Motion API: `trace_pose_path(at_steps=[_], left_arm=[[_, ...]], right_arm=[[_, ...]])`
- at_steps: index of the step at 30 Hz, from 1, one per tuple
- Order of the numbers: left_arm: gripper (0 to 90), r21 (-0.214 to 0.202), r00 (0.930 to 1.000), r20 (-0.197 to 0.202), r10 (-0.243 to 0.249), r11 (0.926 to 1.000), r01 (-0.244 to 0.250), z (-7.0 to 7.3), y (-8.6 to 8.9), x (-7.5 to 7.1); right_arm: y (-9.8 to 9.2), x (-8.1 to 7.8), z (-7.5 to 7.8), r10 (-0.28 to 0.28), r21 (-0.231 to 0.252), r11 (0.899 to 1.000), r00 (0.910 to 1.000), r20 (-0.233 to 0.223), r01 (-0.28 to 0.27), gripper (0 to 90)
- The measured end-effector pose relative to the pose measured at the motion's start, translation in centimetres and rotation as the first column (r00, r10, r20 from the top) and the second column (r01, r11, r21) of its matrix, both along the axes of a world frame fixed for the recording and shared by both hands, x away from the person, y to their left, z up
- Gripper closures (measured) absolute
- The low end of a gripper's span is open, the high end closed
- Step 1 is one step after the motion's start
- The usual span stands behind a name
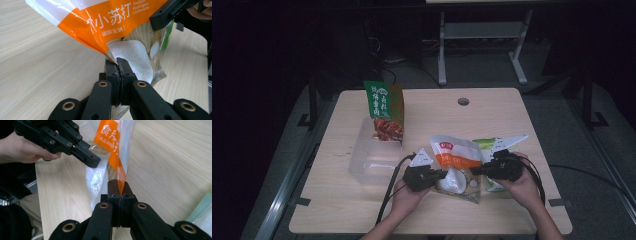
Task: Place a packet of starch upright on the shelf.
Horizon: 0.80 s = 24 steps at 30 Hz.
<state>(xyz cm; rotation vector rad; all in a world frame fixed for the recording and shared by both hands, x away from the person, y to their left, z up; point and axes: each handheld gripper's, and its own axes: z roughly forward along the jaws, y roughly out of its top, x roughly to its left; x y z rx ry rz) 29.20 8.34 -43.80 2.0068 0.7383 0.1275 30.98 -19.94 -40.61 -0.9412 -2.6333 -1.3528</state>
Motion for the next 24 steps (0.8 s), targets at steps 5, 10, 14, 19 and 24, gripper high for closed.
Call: trace_pose_path(at_steps=[5,10,14,19,24], left_arm=[[88.9,0.014,0.9991,0.038,0.020,0.9997,-0.020,-0.1,0.4,-0.6],[89.0,0.028,0.9977,0.067,0.012,0.9995,-0.014,0.0,0.4,-1.1],[88.9,0.041,0.9969,0.078,-0.006,0.9991,0.003,0.1,0.4,-1.4],[88.3,0.034,0.9974,0.072,-0.007,0.9994,0.004,0.0,0.7,-1.6],[80.2,0.019,0.9993,0.037,-0.006,0.9998,0.005,0.3,1.6,-1.8]], right_arm=[[0.4,0.5,-0.5,-0.031,0.027,0.999,0.9994,-0.014,0.031,85.1],[1.2,0.7,-0.6,-0.028,0.053,0.998,0.9992,-0.028,0.029,79.5],[2.2,0.9,-0.8,-0.014,0.046,0.999,0.9993,-0.035,0.016,77.2],[3.1,0.6,-0.8,0.014,0.031,0.999,0.9989,-0.044,-0.012,87.5],[2.8,0.3,-0.5,0.019,0.040,0.999,0.9996,-0.020,-0.018,89.7]])
